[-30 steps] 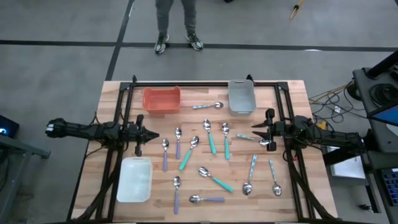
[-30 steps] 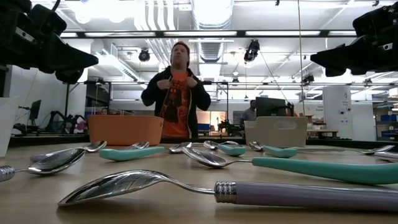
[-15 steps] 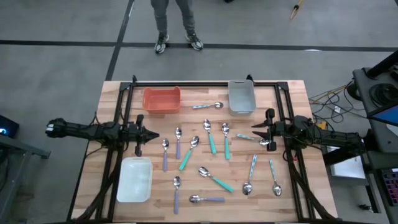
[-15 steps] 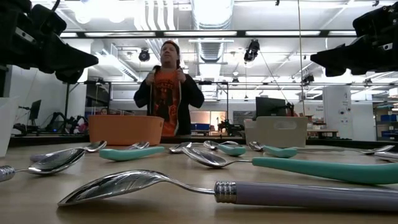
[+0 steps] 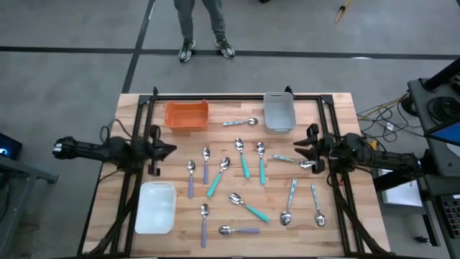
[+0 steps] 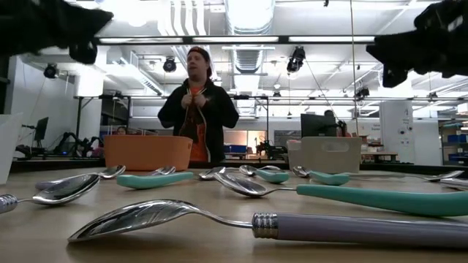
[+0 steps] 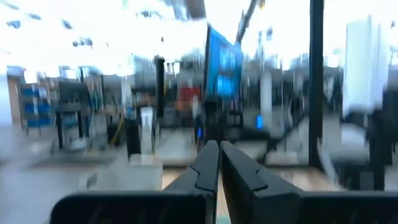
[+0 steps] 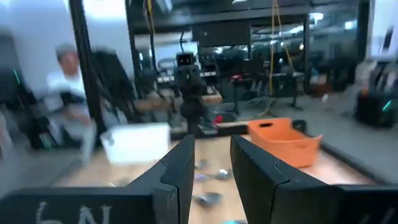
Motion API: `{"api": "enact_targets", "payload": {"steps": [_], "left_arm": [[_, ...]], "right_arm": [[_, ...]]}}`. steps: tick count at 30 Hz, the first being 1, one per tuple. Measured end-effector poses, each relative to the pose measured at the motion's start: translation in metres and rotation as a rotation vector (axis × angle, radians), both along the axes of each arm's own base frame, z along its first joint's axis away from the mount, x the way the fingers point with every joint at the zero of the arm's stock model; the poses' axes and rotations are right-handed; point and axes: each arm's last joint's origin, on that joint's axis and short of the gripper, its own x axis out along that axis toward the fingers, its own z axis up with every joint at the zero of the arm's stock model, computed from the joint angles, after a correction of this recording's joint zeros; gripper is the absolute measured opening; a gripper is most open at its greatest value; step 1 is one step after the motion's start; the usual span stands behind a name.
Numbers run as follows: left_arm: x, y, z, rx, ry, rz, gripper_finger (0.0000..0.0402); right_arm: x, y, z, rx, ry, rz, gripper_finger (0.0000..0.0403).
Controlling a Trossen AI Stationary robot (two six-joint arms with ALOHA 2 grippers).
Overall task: Sort silverware by color (type)
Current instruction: Put the light blue spoon into the gray bin
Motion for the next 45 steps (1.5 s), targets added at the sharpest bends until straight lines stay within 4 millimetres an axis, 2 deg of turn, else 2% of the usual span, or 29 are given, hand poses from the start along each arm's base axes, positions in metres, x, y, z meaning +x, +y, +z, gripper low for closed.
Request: {"api": "enact_targets", "payload": {"steps": [5, 9, 11, 22, 37, 45], "left_arm": [[-0.007, 0.001, 0.015, -0.023, -0.171, 0.001, 0.0], [-0.01, 0.001, 0.02, -0.058, -0.226, -0.012, 0.0], [-0.01, 0.001, 0.02, -0.079, -0.23, -0.022, 0.0], [-0.006, 0.001, 0.014, -0.066, -0.157, -0.019, 0.0], [-0.006, 0.001, 0.013, -0.054, -0.15, -0.015, 0.0], [-0.006, 0.001, 0.013, -0.051, -0.145, -0.014, 0.0]], "right_arm": [[-0.001, -0.001, 0.007, 0.134, -0.076, -0.005, 0.0095], [-0.001, -0.001, 0.011, 0.201, -0.112, 0.013, 0.0095], [0.0, -0.001, 0.012, 0.235, -0.1, 0.02, 0.0095], [0.009, -0.003, 0.048, 0.337, -0.08, 0.029, 0.0095], [0.059, -0.011, 0.071, 0.585, 0.369, -0.057, 0.0095], [0.08, -0.014, 0.068, 0.664, 0.594, -0.126, 0.0095]]}}
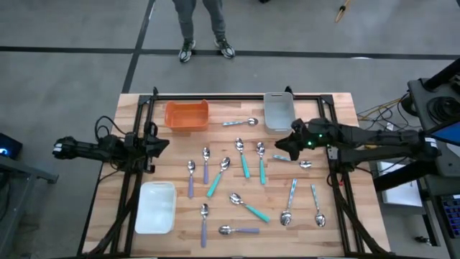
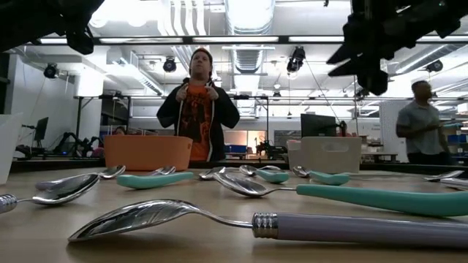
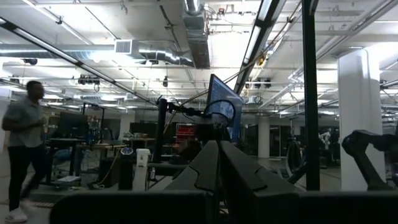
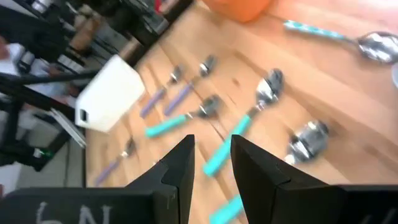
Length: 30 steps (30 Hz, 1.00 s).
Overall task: Sort silverware by color (type)
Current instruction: Put the light blue spoon into the gray bin
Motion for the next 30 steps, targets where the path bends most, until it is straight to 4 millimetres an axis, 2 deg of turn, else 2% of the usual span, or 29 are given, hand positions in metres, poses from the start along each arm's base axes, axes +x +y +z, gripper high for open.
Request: {"api": "enact_targets", "payload": {"steps": [2, 8, 16, 30], "left_arm": [[0.0, 0.0, 0.0, 0.0, 0.0, 0.0, 0.0], [0.0, 0.0, 0.0, 0.0, 0.0, 0.001, 0.0], [0.0, 0.0, 0.0, 0.016, 0.001, 0.011, 0.0], [0.0, 0.0, 0.0, 0.015, 0.001, 0.012, 0.0]], "right_arm": [[0.006, -0.001, 0.005, 0.009, 0.011, -0.003, 0.0095], [0.018, -0.003, -0.003, 0.036, 0.164, -0.003, 0.0095], [0.035, -0.006, -0.007, 0.047, 0.231, -0.001, 0.0095], [0.054, -0.009, -0.035, 0.165, 0.369, -0.062, 0.0095]]}}
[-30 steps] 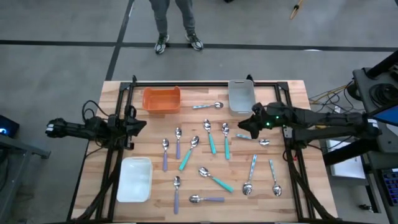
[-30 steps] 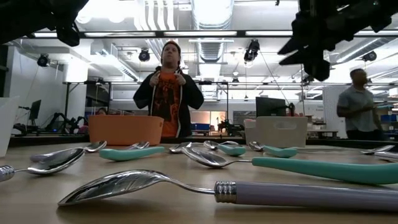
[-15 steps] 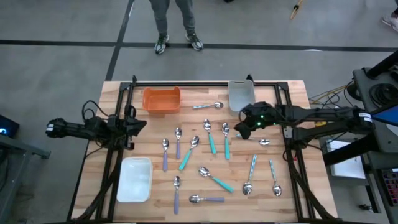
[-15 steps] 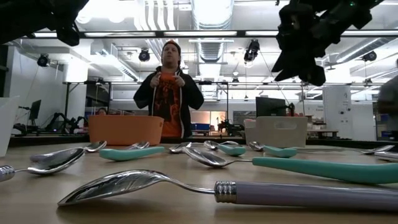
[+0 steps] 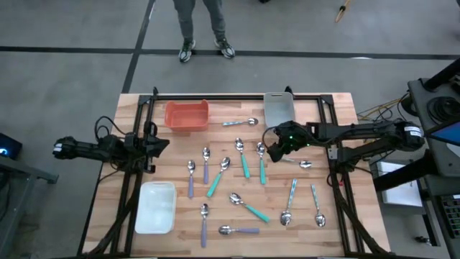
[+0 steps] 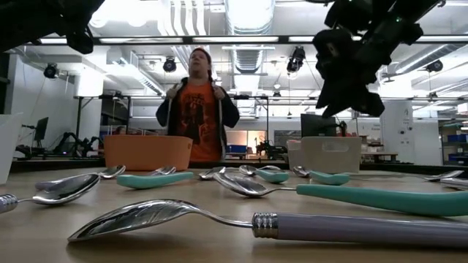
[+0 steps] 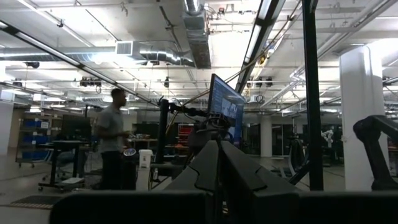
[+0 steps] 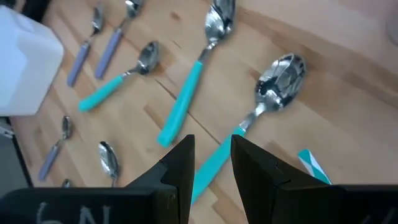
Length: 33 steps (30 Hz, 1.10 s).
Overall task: Sort silverware by color (type)
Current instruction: Put the light blue spoon into the gray bin
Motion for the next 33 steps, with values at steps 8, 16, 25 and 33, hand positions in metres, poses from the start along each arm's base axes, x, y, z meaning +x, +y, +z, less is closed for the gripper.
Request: {"api": "enact_targets", "payload": {"steps": [8, 16, 25, 33], "left_arm": [[0.0, 0.0, 0.0, 0.0, 0.0, 0.0, 0.0], [0.0, 0.0, 0.0, 0.0, 0.0, 0.0, 0.0], [0.0, 0.0, 0.0, -0.007, 0.0, 0.013, 0.0], [0.0, 0.001, 0.0, -0.012, 0.002, 0.023, 0.0]], "right_arm": [[0.008, -0.001, -0.016, 0.029, 0.071, 0.014, 0.0095], [0.013, -0.002, -0.022, 0.055, 0.077, -0.015, 0.0095], [0.03, -0.004, -0.025, 0.062, -0.032, -0.038, 0.0095], [0.039, -0.001, -0.045, 0.156, 0.031, -0.038, 0.0095]]}}
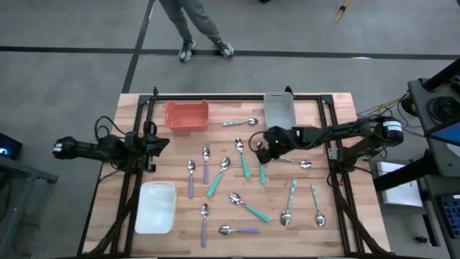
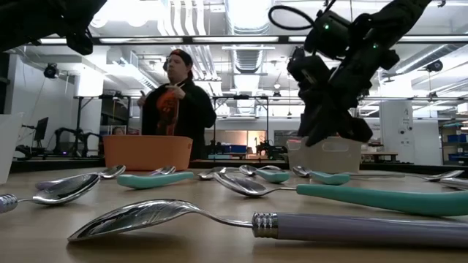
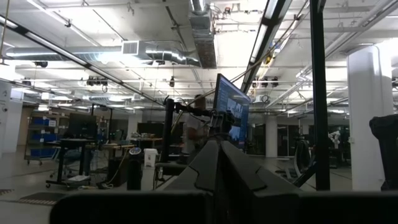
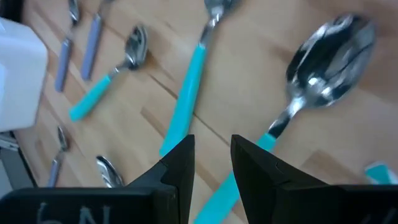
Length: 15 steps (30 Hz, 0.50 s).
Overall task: Sort silverware by color (type)
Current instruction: Put the light blue spoon into the gray bin
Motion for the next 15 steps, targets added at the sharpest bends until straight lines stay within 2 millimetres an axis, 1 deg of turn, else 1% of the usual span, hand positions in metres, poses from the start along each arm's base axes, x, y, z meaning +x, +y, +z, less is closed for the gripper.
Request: {"api": "enact_targets", "payload": {"steps": [3, 9, 12, 15], "left_arm": [[0.0, 0.0, 0.0, 0.0, 0.0, 0.0, 0.0], [0.0, 0.0, 0.0, 0.0, 0.0, 0.0, 0.0], [0.0, 0.0, 0.0, 0.0, 0.0, 0.0, 0.0], [0.0, 0.0, 0.0, 0.0, 0.0, 0.0, 0.0]], "right_arm": [[0.008, 0.003, -0.004, 0.008, 0.028, 0.015, 0.0095], [0.029, 0.005, -0.003, 0.016, 0.084, 0.027, 0.0095], [0.038, 0.003, -0.003, 0.004, 0.182, 0.026, 0.0095], [0.043, 0.001, -0.002, -0.015, 0.339, 0.012, 0.0095]]}}
